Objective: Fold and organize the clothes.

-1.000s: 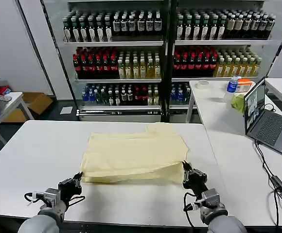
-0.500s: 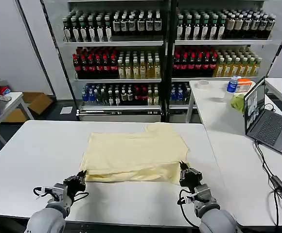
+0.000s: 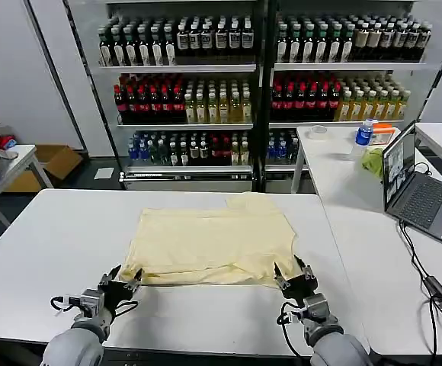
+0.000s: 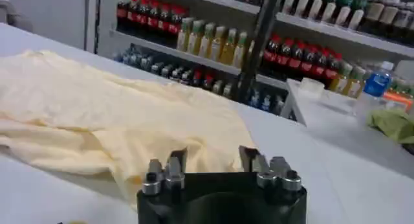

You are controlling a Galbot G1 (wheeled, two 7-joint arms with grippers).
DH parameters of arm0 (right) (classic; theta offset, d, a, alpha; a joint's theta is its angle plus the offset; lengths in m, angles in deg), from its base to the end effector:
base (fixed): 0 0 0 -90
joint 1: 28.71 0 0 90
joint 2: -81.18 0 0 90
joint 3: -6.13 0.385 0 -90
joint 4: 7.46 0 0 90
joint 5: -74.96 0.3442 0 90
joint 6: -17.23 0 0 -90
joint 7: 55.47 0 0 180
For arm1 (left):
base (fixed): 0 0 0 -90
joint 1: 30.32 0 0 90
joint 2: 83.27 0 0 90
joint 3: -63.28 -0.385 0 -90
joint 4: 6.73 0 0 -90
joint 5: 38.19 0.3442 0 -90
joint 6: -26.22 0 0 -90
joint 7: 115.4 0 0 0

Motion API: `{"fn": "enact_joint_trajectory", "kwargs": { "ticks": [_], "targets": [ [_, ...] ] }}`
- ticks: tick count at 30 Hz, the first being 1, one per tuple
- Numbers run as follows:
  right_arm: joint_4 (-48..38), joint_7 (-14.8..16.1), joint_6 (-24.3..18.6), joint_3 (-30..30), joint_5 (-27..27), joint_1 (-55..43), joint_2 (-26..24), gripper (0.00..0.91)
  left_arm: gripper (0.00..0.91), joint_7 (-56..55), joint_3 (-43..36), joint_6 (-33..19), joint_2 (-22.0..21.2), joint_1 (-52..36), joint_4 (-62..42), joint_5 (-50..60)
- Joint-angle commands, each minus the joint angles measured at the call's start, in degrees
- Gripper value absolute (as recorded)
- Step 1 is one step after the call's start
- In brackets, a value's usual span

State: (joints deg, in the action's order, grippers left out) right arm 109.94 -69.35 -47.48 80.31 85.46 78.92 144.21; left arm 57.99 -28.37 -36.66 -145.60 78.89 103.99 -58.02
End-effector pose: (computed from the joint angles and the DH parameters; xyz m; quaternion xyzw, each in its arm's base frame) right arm 0.2076 -0.0285 -0.3175 0.0775 -0.9728 0.1401 0.1676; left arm 0.2258 0.1140 -0.3301 -0.0250 -0.9679 -0.0841 0.2356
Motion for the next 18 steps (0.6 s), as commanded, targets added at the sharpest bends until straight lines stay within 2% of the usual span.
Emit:
{"fn": "enact_joint_trajectory", "kwargs": {
  "ticks": [1, 11, 12, 13, 15, 16, 17, 18],
  "targets": [
    [0.9, -0.1, 0.1, 2.3, 0.1, 3.7, 0.4, 0.907, 0.907, 0.0, 1.5, -0.1, 0.2, 1.8, -0.7, -1.5],
    [-0.3, -0.9, 2.8, 2.4, 3.6, 3.7, 1.5, 0.907, 0.907, 0.0, -0.3, 0.5, 1.9, -2.8, -3.6, -3.7],
    [-0.5, -0.9, 2.8, 2.3, 3.7, 3.7, 1.5, 0.907, 0.796, 0.0, -0.4, 0.5, 1.9, -3.2, -3.7, -3.8],
    [-0.7, -0.9, 2.9, 2.2, 4.0, 3.6, 1.5, 0.907, 0.595, 0.0, -0.5, 0.5, 2.1, -3.6, -3.8, -3.9],
    [-0.8, -0.8, 3.1, 1.8, 4.3, 3.6, 1.6, 0.907, 0.353, 0.0, -0.8, 0.5, 2.2, -4.2, -4.0, -4.1],
    [-0.8, -0.8, 3.3, 1.5, 4.4, 3.5, 1.7, 0.615, 0.151, 0.0, -0.9, 0.5, 2.2, -4.3, -4.1, -4.1],
    [-0.8, -0.8, 3.4, 1.4, 4.5, 3.5, 1.7, 0.544, 0.040, 0.0, -1.0, 0.4, 2.2, -4.5, -4.2, -4.2],
    [-0.8, -0.8, 3.5, 1.1, 4.6, 3.4, 1.7, 0.393, 0.010, 0.0, -1.2, 0.3, 2.3, -4.7, -4.3, -4.2]
  ]
}}
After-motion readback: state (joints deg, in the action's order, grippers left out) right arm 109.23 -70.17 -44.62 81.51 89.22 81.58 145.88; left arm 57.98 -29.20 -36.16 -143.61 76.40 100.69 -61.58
